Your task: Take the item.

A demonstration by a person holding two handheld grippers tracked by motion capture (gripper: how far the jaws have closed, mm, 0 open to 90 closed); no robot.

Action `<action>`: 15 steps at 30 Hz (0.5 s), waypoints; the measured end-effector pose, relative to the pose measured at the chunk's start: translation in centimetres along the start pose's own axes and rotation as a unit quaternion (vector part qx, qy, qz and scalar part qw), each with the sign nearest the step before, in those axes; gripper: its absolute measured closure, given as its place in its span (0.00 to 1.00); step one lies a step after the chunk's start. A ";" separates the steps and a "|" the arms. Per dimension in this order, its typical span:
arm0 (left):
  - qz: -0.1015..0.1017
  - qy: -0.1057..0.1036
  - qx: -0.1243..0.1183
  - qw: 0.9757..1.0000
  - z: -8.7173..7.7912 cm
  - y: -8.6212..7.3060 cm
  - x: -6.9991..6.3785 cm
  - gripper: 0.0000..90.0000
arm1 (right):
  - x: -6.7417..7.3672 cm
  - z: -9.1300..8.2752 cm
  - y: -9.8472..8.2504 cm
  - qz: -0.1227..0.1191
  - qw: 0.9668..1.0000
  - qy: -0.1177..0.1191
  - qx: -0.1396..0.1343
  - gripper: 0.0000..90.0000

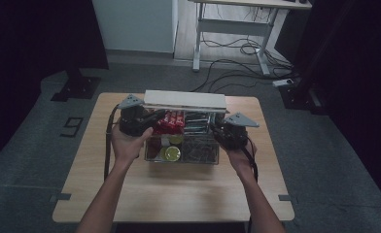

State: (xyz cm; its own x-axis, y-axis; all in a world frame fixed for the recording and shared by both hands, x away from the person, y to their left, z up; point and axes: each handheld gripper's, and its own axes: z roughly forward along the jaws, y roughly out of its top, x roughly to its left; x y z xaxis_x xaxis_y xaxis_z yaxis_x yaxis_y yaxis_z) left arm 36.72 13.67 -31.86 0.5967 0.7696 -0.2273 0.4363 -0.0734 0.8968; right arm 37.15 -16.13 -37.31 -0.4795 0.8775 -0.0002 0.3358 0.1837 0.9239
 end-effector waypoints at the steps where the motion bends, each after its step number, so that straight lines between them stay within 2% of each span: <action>1: 0.000 0.000 0.000 1.000 0.0 0.0 0.0 1.00 | -0.1 0.1 0.0 0.001 1.000 -0.001 0.001 0.83; 7: 0.000 0.000 0.000 1.000 0.0 0.0 0.0 1.00 | -0.3 0.3 0.0 0.004 1.000 -0.008 0.006 0.86; 12: 0.000 -0.001 0.000 1.000 0.0 0.0 0.0 1.00 | -0.1 0.0 0.0 -0.005 1.000 -0.020 0.002 0.98; 15: -0.001 -0.001 0.000 1.000 0.1 0.0 0.0 1.00 | -0.1 -0.1 0.1 -0.007 1.000 -0.017 0.001 0.99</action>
State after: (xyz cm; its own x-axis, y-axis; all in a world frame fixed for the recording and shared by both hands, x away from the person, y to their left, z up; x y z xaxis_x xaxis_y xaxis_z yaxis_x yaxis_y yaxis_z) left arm 36.77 13.61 -31.92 0.5977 0.7682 -0.2295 0.4371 -0.0723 0.8965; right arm 37.15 -16.22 -37.14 -0.4568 0.8892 -0.0259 0.3308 0.1968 0.9230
